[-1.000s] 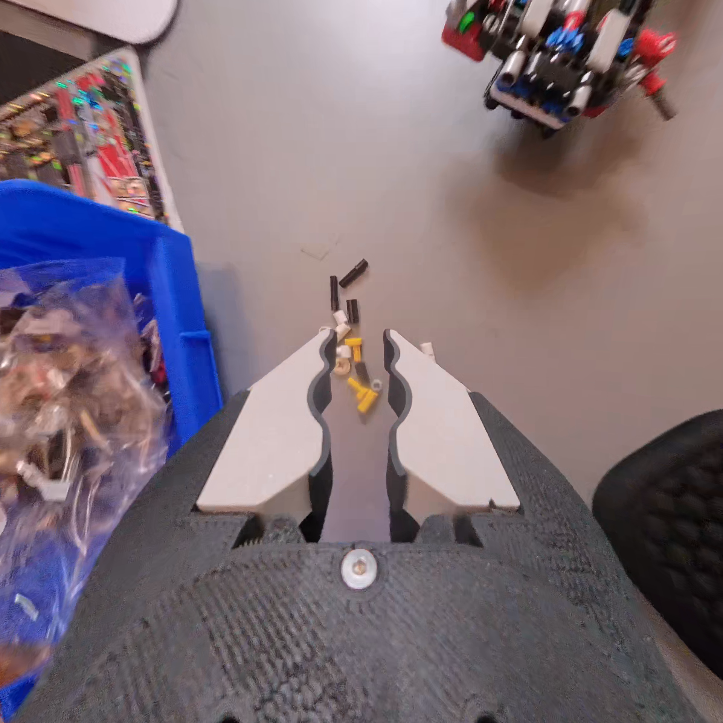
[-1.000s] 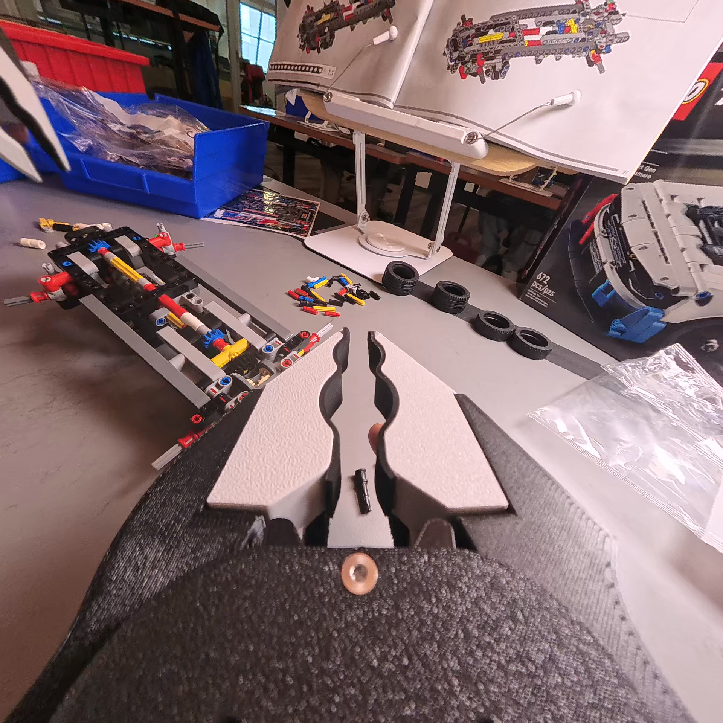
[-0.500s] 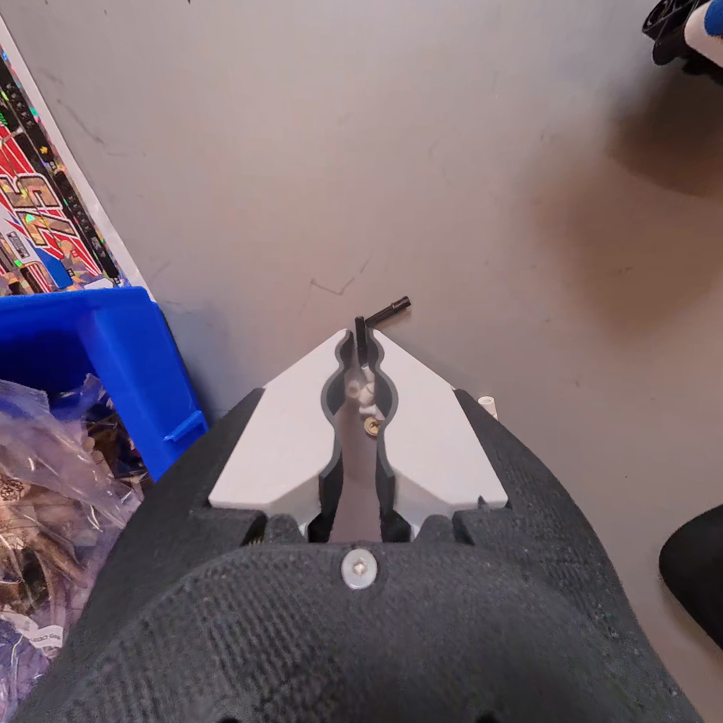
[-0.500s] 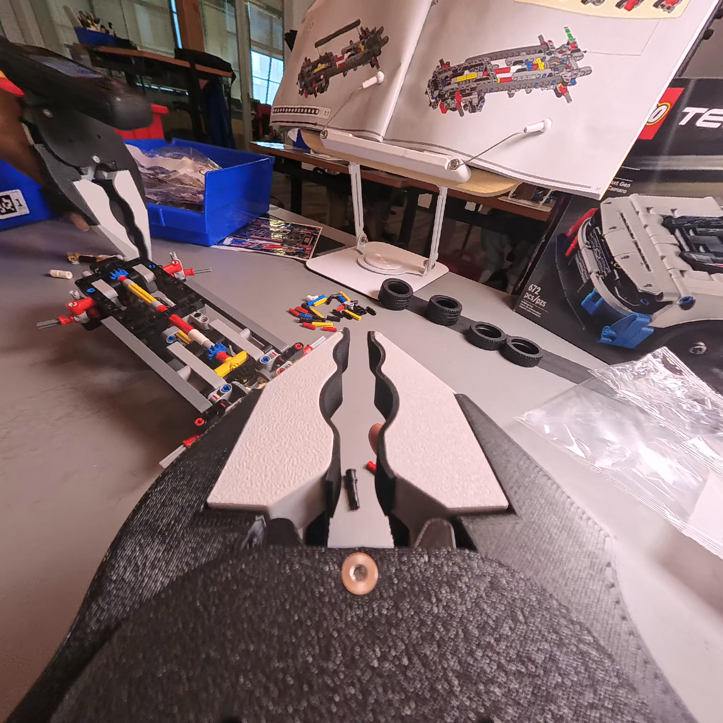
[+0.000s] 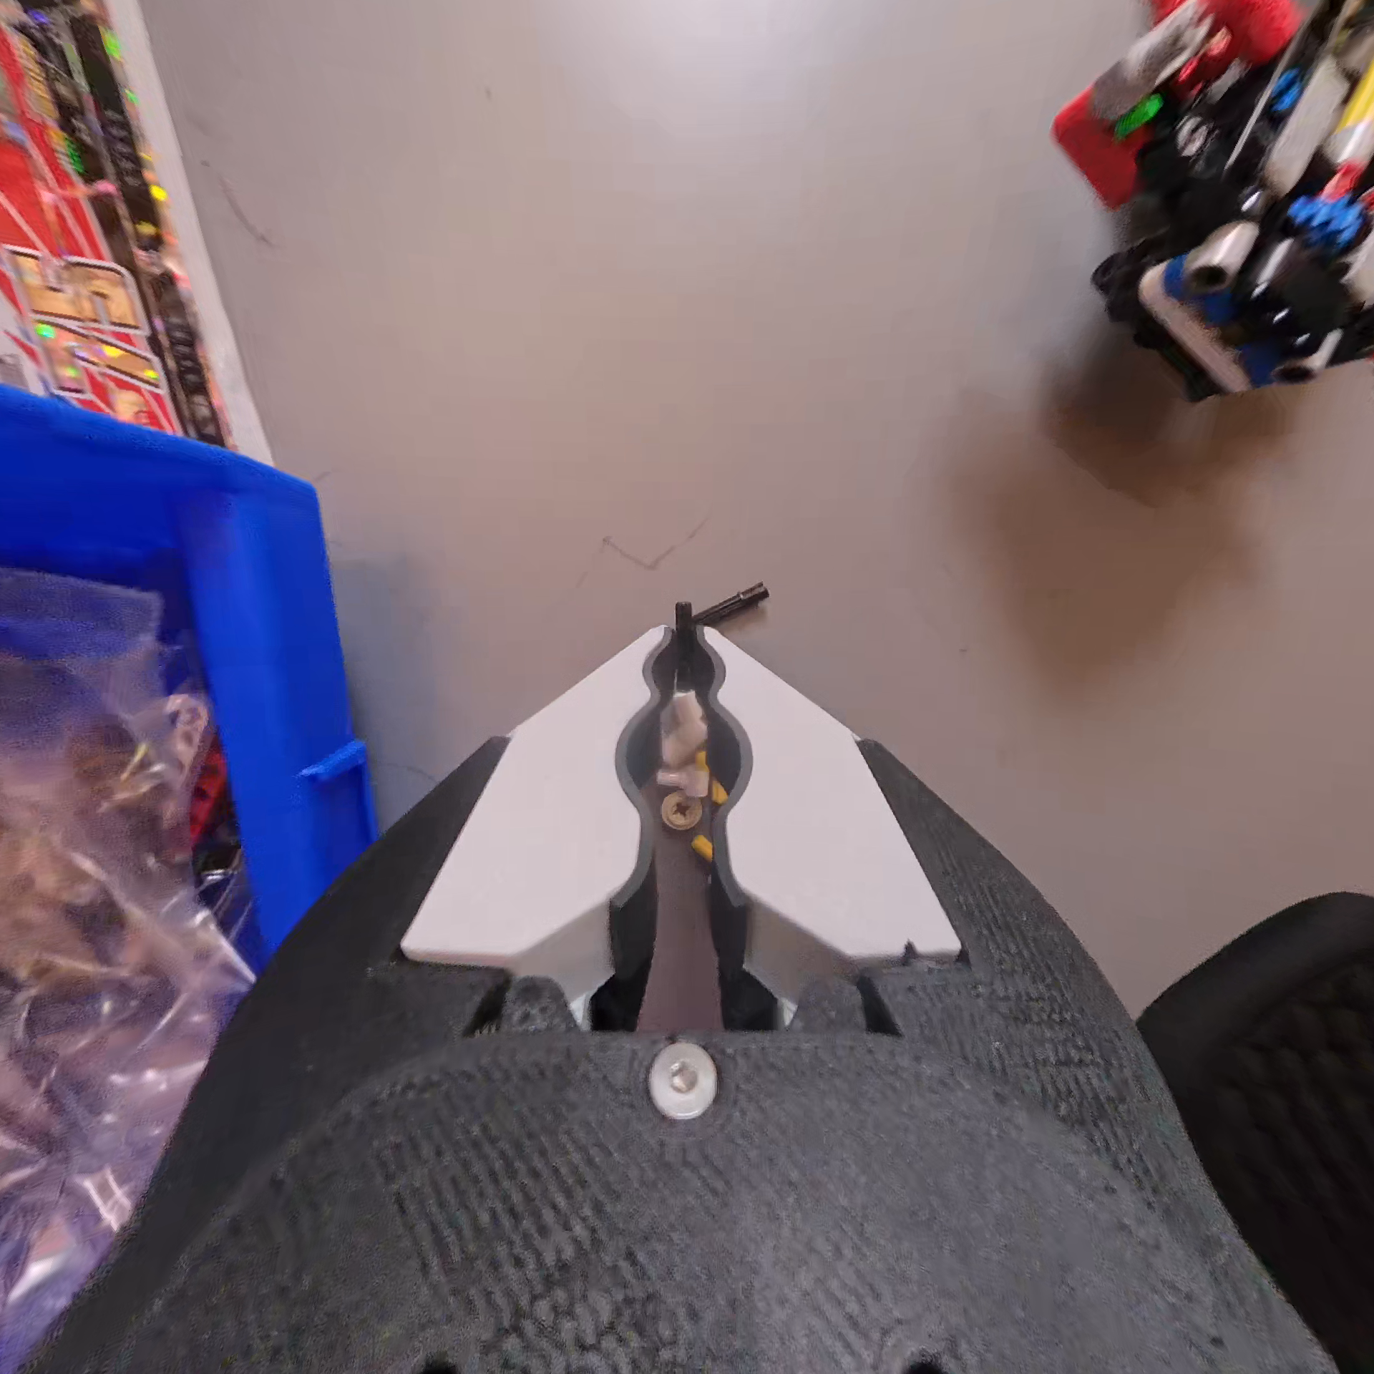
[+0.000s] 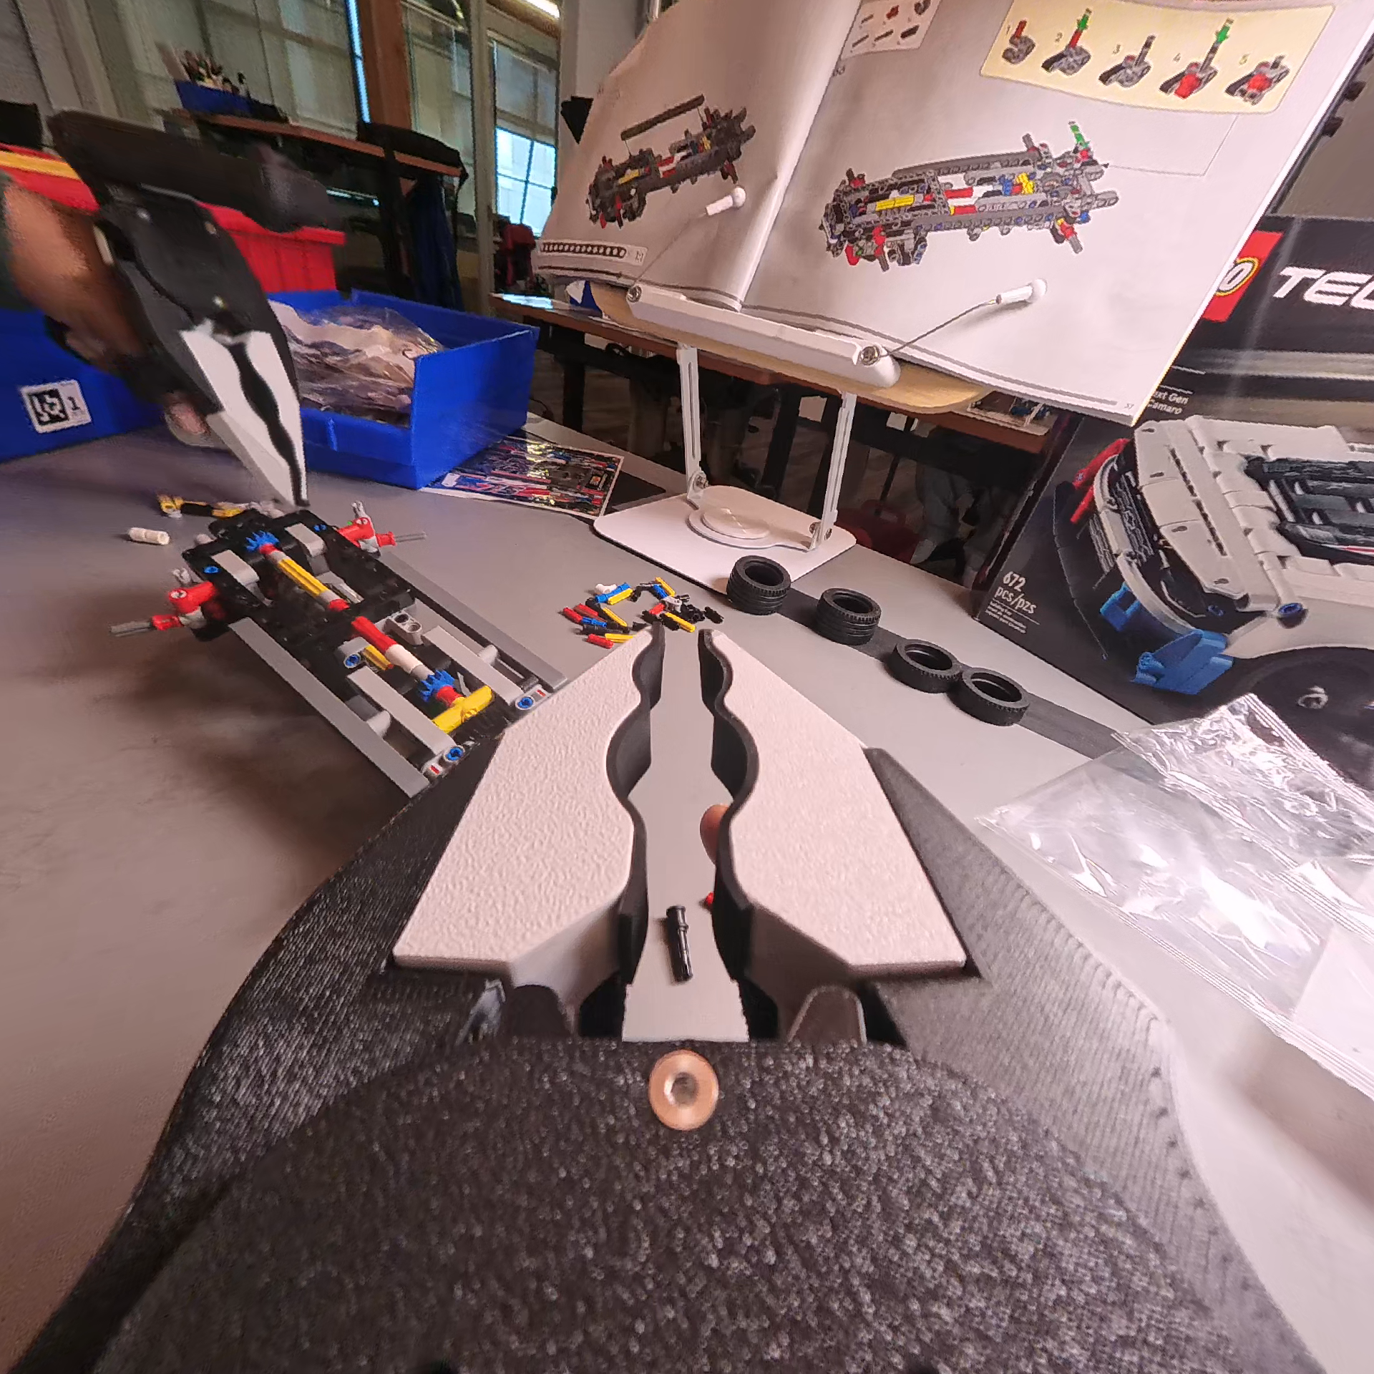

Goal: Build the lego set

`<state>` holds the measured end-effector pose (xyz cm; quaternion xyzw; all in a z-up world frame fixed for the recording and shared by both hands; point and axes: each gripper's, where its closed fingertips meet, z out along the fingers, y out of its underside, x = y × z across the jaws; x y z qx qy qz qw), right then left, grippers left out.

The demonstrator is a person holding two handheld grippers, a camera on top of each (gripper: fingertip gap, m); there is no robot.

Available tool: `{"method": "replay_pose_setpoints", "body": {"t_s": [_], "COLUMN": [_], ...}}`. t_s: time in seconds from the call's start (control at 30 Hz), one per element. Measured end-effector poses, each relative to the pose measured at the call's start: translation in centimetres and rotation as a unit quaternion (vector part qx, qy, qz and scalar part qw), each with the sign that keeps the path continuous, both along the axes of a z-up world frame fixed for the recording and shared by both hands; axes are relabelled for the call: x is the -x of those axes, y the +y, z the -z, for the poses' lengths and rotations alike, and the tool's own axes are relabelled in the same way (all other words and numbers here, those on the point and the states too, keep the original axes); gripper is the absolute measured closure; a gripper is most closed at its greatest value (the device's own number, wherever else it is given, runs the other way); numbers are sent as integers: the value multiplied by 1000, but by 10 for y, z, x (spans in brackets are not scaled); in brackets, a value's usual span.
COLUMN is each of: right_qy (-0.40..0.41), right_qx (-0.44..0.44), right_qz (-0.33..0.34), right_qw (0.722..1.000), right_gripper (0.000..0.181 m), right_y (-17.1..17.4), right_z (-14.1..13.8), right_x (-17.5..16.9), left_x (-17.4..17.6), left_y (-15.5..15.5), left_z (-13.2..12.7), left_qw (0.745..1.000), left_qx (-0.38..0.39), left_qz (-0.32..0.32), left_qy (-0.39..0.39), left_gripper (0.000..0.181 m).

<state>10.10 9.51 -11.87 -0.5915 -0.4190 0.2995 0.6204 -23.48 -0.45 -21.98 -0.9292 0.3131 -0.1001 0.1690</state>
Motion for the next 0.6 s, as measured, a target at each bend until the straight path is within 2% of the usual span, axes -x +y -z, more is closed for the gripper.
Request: {"method": "replay_pose_setpoints", "body": {"t_s": [0.13, 0.23, 0.3, 0.4, 0.5, 0.6], "right_qy": [3, -3, -2, 6, 8, 0], "right_qx": [-5, -22, -39, -48, -69, -114], "right_qz": [-4, -15, -32, -79, -130, -135], "right_qw": [1000, 1000, 999, 996, 989, 984], "right_gripper": [175, 174, 174, 173, 171, 167], "right_y": [-3, -10, -22, -53, -92, -119], "right_z": [-3, -6, -12, -24, -36, -48], "right_x": [1, 7, 15, 37, 64, 84], "left_x": [-13, -50, -84, -134, -177, -209], "left_y": [4, 2, -4, -15, -24, -25], "left_z": [-39, -81, -111, -145, -164, -172], "left_qw": [994, 972, 940, 880, 814, 757], "left_qx": [-67, -128, -163, -188, -183, -160], "left_qz": [-26, -33, -30, -25, -31, -52], "left_qy": [-77, -195, -296, -436, -550, -631], "left_gripper": [179, 179, 180, 180, 179, 179]}}
